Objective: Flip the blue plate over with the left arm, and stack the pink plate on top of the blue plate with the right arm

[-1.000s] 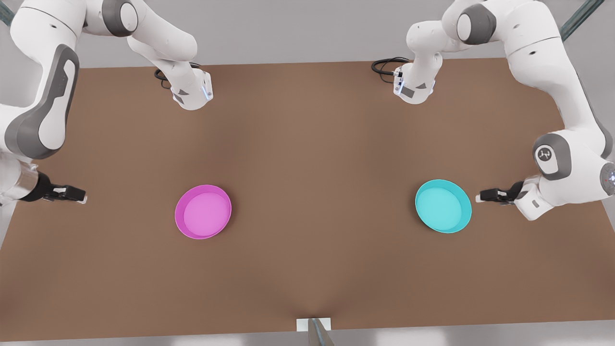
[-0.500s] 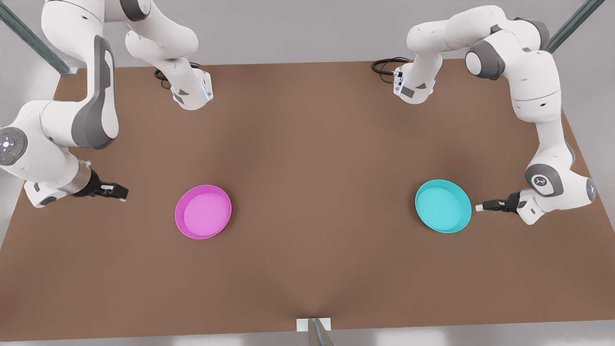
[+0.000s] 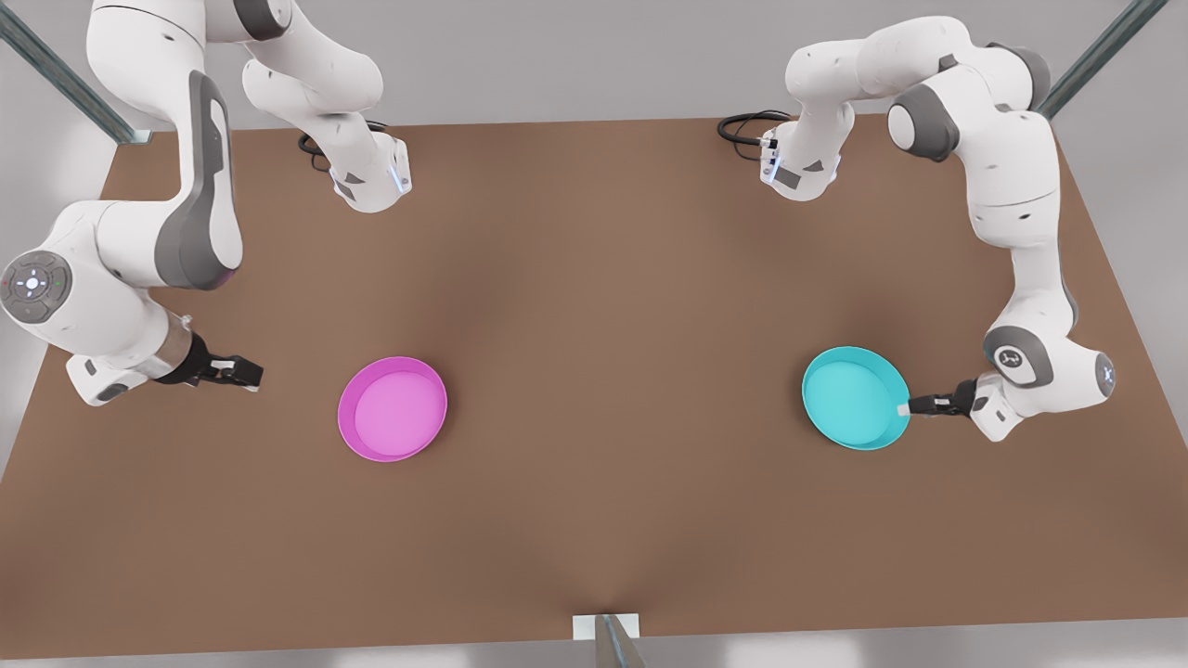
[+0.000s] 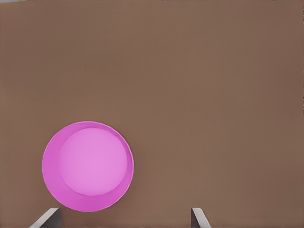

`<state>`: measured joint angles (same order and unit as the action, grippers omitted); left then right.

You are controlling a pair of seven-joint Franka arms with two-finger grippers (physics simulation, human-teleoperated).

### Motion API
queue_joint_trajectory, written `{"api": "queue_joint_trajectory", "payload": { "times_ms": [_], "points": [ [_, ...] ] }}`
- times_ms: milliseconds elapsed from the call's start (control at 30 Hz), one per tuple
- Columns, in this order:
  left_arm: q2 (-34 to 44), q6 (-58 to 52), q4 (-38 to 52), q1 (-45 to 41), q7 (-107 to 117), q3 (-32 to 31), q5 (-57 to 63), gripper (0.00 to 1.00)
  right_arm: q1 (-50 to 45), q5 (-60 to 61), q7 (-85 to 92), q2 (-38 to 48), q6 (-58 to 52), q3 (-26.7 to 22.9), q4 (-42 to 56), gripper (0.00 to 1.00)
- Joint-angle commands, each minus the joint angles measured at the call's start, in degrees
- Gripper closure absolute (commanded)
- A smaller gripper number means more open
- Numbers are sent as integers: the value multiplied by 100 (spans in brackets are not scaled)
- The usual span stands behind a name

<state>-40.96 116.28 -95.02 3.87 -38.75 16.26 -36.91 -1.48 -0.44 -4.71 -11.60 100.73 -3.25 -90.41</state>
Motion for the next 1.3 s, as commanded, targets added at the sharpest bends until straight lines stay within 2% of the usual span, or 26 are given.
{"api": "queue_joint_trajectory", "payload": {
  "times_ms": [0,933,1033,1167,1267],
  "points": [
    [-26,0,1,0,-62,0,-360,35,-1,0,-3,-8,8,0,-3,0],
    [-140,-158,-69,0,-1170,141,-387,39,8,0,14,-61,-1,0,23,0],
    [-140,-149,-52,0,-1161,132,-281,54,8,0,14,-61,-1,0,32,0],
    [-149,-149,-69,0,-1170,132,-281,63,8,0,14,-61,-1,0,32,0],
    [-158,-149,-69,0,-1170,132,-281,66,8,0,23,-61,8,0,32,0]
  ]
}}
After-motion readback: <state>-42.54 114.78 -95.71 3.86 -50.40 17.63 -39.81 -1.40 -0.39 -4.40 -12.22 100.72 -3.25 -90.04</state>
